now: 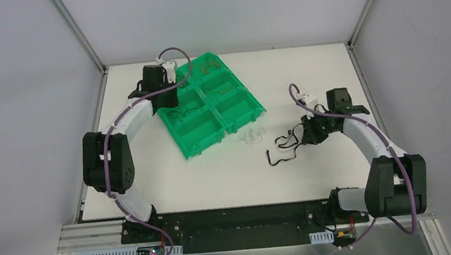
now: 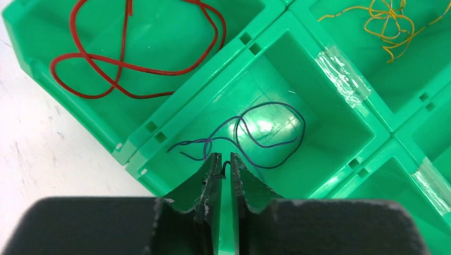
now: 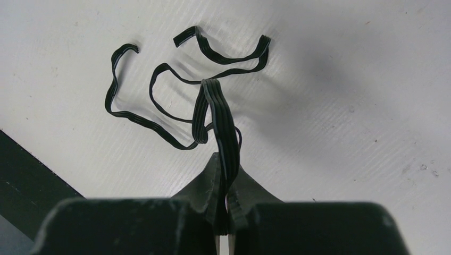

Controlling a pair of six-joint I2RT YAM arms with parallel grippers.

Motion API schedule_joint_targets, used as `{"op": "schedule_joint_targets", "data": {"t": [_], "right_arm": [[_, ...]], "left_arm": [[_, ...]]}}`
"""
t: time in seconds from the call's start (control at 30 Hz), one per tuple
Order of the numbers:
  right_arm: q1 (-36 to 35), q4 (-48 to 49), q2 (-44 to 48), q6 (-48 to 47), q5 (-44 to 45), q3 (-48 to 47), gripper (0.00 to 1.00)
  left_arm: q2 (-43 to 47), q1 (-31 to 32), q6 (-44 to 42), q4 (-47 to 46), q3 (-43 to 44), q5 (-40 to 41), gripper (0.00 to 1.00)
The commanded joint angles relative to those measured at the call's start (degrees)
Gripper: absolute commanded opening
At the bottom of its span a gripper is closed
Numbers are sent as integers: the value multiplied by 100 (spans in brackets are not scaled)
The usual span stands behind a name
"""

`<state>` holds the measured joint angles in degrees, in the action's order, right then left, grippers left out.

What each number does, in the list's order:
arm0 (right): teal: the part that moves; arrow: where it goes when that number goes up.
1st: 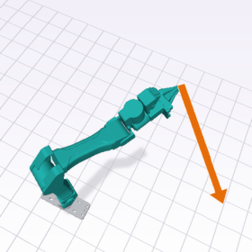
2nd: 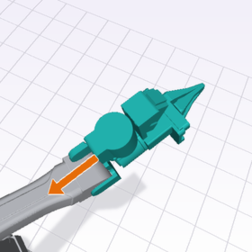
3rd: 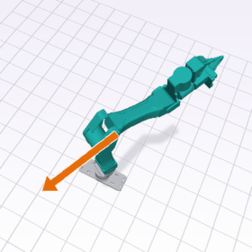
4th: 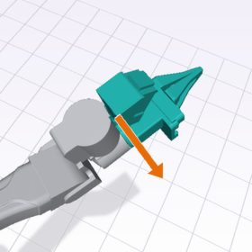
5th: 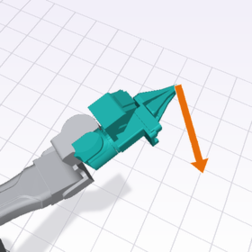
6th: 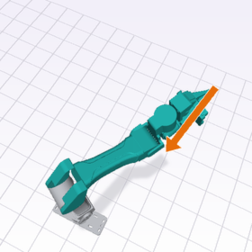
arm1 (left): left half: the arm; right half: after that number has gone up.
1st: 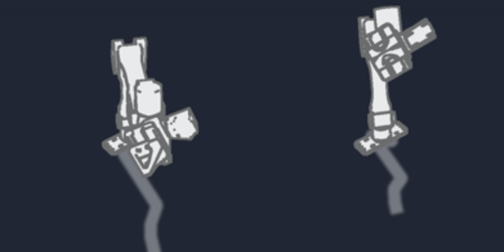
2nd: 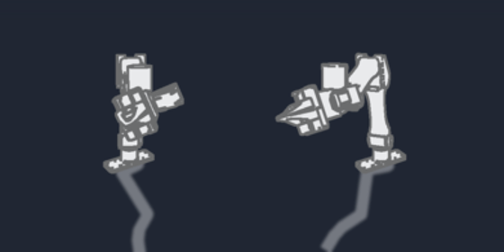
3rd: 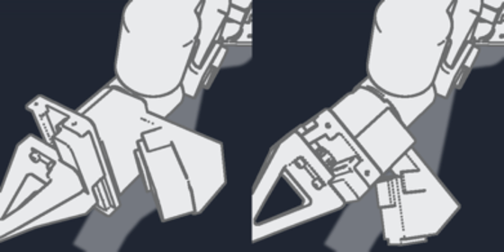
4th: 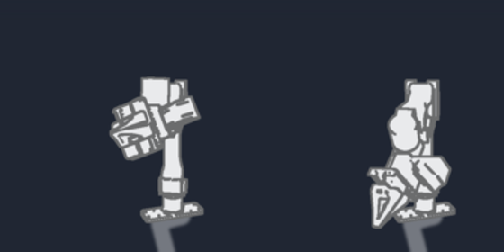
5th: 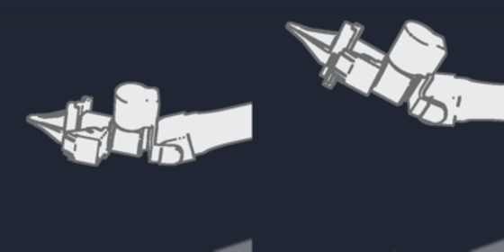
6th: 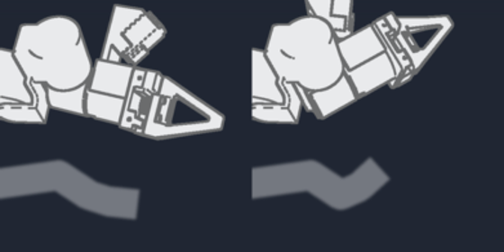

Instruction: Untangle the cables

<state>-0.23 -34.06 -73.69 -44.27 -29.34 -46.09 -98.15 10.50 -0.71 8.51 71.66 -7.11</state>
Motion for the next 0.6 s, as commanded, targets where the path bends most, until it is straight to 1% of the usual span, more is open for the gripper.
{"op": "schedule_joint_targets", "data": {"t": [0.0, 0.07, 0.17, 0.27, 0.3, 0.37, 0.5, 0.57], "right_arm": [[-18, -153, 218, 150, -154, -330, 0], [-72, -152, 283, 214, -264, -398, 0], [-77, -161, 433, 347, -477, -495, 0], [-74, -167, 618, 498, -712, -569, 0], [-74, -167, 686, 558, -787, -595, 0], [-74, -175, 827, 696, -961, -677, 0], [-83, -164, 1075, 1163, -1368, -940, 0], [-90, -97, 1160, 1371, -1515, -1048, 0]], "left_arm": [[56, 53, 50, 255, 424, 216, 22], [201, 28, 52, 487, 624, 91, 37], [520, -4, 38, 828, 849, -411, 51], [879, -4, -176, 984, 866, -965, 63], [995, -4, -263, 1021, 856, -1120, 65], [1100, -4, -405, 1107, 885, -1553, 66], [1267, 124, -621, 1029, 902, -3259, 69], [1295, 407, -844, 961, 868, -3704, 68]]}}
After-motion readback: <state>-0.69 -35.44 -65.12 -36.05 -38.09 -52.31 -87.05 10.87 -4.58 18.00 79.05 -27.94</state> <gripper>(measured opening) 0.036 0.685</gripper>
